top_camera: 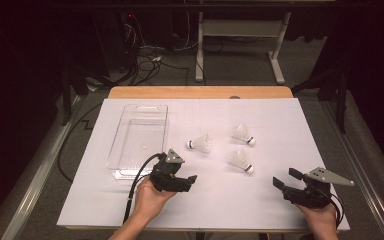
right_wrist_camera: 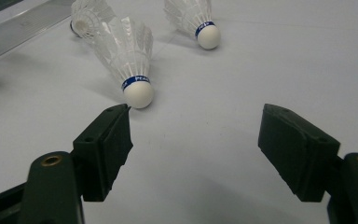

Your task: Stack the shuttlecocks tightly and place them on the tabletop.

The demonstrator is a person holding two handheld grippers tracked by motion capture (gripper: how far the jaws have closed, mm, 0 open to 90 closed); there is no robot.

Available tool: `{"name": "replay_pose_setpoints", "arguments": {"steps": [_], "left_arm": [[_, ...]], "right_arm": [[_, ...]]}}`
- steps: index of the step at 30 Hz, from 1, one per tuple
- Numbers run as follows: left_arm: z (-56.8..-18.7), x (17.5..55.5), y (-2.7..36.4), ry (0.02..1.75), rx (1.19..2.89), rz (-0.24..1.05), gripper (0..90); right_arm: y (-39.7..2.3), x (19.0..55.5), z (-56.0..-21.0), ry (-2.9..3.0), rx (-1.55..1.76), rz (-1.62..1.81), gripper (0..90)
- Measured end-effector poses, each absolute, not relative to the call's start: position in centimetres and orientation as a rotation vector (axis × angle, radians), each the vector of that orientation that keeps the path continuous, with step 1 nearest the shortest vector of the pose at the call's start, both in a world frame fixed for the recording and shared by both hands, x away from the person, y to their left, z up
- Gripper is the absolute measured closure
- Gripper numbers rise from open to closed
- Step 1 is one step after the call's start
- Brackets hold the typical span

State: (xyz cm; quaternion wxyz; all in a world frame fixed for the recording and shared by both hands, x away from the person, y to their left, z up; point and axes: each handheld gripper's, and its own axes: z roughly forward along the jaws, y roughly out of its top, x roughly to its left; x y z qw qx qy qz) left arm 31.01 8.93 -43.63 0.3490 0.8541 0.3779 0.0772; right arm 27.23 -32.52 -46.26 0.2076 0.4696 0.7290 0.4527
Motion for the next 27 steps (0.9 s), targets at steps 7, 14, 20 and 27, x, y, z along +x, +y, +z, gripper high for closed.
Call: {"name": "replay_pose_setpoints", "arguments": {"steps": [7,14,20,27], "left_arm": [[-43.7,30.8,9.5,0.986,2.206,0.206,31.2],[-43.8,30.4,9.8,0.992,2.198,0.204,31.2],[-43.9,30.2,10.1,0.989,2.202,0.204,31.1],[-43.9,29.8,10.3,0.983,2.193,0.206,31.2]], "right_arm": [[-32.5,27.2,-46.3,2.031,1.304,1.259,26.0],[-32.5,27.2,-46.3,2.031,1.306,1.258,26.0],[-32.5,27.2,-46.3,2.031,1.306,1.257,26.0],[-32.5,27.2,-46.3,2.033,1.305,1.256,26.0]]}}
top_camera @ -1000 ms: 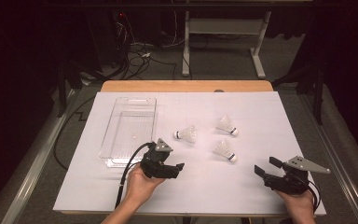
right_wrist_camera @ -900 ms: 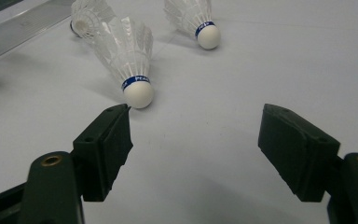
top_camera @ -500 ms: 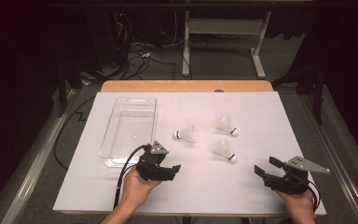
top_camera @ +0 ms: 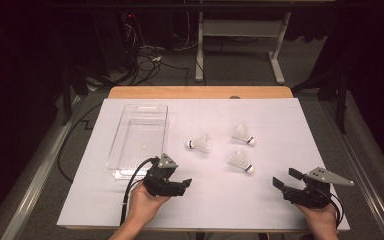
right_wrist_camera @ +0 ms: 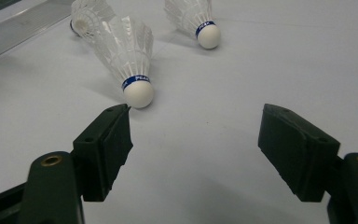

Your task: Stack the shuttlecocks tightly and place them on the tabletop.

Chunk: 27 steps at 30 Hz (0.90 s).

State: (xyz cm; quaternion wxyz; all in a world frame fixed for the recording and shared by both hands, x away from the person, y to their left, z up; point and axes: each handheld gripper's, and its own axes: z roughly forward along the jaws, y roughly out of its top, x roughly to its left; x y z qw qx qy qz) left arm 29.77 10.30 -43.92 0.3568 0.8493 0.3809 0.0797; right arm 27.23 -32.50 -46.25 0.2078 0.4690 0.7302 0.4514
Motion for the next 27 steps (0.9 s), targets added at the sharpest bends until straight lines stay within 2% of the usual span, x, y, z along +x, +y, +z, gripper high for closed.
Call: {"name": "replay_pose_setpoints", "arguments": {"steps": [27], "left_arm": [[-44.2,28.2,12.0,1.003,2.167,0.216,31.4]], "right_arm": [[-32.5,27.2,-46.2,2.032,1.306,1.260,26.0]]}}
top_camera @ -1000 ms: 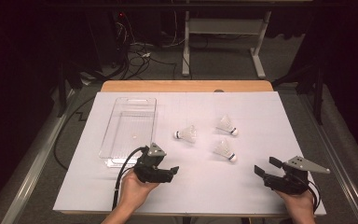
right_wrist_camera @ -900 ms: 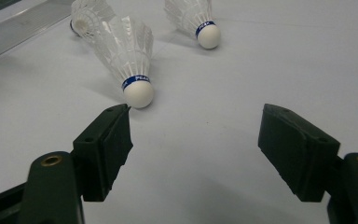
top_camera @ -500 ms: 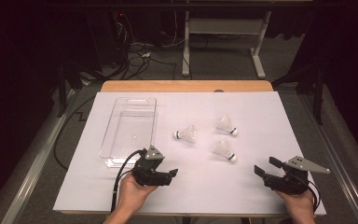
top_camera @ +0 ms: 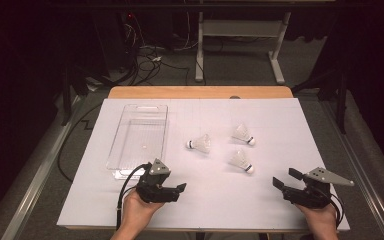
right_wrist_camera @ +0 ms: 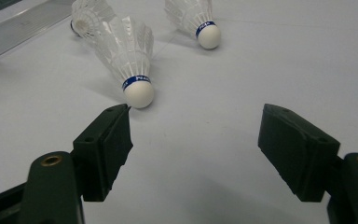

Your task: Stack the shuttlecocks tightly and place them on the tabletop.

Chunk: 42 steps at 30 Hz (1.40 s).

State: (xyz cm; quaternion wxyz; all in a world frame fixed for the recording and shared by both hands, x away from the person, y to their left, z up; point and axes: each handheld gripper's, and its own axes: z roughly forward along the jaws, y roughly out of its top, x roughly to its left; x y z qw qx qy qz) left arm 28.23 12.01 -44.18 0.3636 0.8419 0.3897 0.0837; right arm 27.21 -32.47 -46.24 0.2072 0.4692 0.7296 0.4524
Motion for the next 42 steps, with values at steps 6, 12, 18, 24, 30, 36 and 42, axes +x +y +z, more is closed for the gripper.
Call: {"name": "replay_pose_setpoints", "arguments": {"steps": [6,12,18,24,30,36,42], "left_arm": [[-44.1,27.9,12.4,1.008,2.160,0.227,31.4],[-43.9,27.7,12.8,1.009,2.158,0.233,31.4],[-43.8,27.4,13.4,1.022,2.148,0.247,31.2],[-43.8,27.3,13.9,1.026,2.139,0.252,31.6],[-43.8,27.1,14.0,1.025,2.138,0.264,31.3],[-43.7,26.7,14.2,1.024,2.134,0.270,31.3],[-43.8,26.3,14.6,1.028,2.128,0.290,31.2]], "right_arm": [[-32.5,27.2,-46.2,2.032,1.305,1.259,26.1],[-32.5,27.2,-46.2,2.032,1.306,1.258,26.0],[-32.4,27.2,-46.2,2.035,1.304,1.257,26.0],[-32.5,27.2,-46.2,2.032,1.307,1.256,26.0],[-32.4,27.3,-46.2,2.036,1.302,1.253,26.0],[-32.5,27.2,-46.2,2.030,1.309,1.256,26.0],[-32.5,27.2,-46.2,2.030,1.308,1.254,26.0]]}}
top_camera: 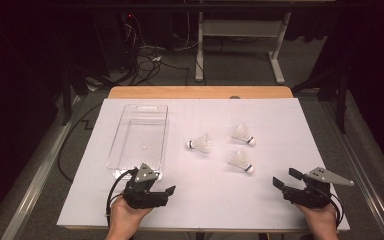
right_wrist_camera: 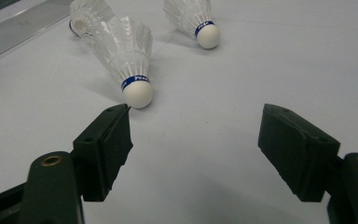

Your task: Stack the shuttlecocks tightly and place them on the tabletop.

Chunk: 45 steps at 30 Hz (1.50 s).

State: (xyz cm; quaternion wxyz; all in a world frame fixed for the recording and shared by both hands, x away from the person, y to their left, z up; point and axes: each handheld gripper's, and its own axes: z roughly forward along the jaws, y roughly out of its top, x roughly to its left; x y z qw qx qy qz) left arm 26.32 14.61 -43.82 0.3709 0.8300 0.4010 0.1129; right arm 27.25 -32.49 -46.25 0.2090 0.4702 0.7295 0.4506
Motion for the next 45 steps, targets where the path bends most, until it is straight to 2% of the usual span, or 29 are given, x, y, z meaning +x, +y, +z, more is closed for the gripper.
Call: {"name": "replay_pose_setpoints", "arguments": {"steps": [45], "left_arm": [[-44.2,24.8,19.5,1.156,2.021,0.382,31.1]], "right_arm": [[-32.5,27.2,-46.2,2.030,1.310,1.252,26.1]]}}
